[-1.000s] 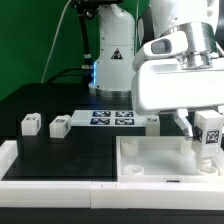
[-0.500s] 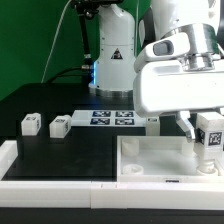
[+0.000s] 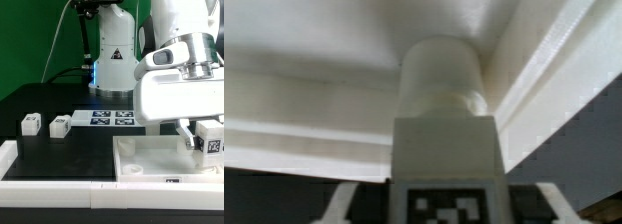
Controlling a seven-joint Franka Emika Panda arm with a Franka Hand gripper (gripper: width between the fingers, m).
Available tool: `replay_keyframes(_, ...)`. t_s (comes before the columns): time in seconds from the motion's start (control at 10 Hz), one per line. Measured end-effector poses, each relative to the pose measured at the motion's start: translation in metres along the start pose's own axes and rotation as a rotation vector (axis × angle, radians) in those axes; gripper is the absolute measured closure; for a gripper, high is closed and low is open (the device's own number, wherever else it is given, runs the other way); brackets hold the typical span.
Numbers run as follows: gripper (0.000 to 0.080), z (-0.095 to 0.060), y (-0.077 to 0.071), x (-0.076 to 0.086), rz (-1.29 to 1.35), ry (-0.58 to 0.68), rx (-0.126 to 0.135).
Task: Assemble one leg
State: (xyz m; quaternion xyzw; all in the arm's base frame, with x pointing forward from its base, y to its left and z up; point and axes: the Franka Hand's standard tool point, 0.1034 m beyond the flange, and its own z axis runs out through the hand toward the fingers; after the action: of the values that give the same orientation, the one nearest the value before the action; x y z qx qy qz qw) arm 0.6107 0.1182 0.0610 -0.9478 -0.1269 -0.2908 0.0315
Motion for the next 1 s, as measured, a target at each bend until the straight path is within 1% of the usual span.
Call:
replay_keyframes(0.2, 0.0512, -0.0001, -0.0002, -0.0001, 0.000, 0.000, 0.000)
replay_keyframes(0.3, 0.0494, 0.0000, -0.0002, -0.0002, 0.000, -0.007, 0.002)
replay_keyframes(0.4, 0.0494, 0.0010, -0.0005, -0.0025, 0.000, -0.017, 0.003)
replay_keyframes(0.5, 0.0310, 0.0010, -0.0005, -0.0025, 0.000, -0.017, 0.003)
replay_keyframes(0.6, 0.0198, 0.0011, -0.0006, -0.0027, 0.000, -0.018, 0.003)
replay_keyframes(0.7, 0.0198, 0.0013, -0.0006, -0.0030, 0.000, -0.018, 0.003)
replay_keyframes(0.8, 0.0160, 0.0015, -0.0006, -0.0033, 0.000, -0.019, 0.004)
replay_keyframes(1.0, 0.0152, 0.0018, -0.0007, -0.0037, 0.000, -0.020, 0.004)
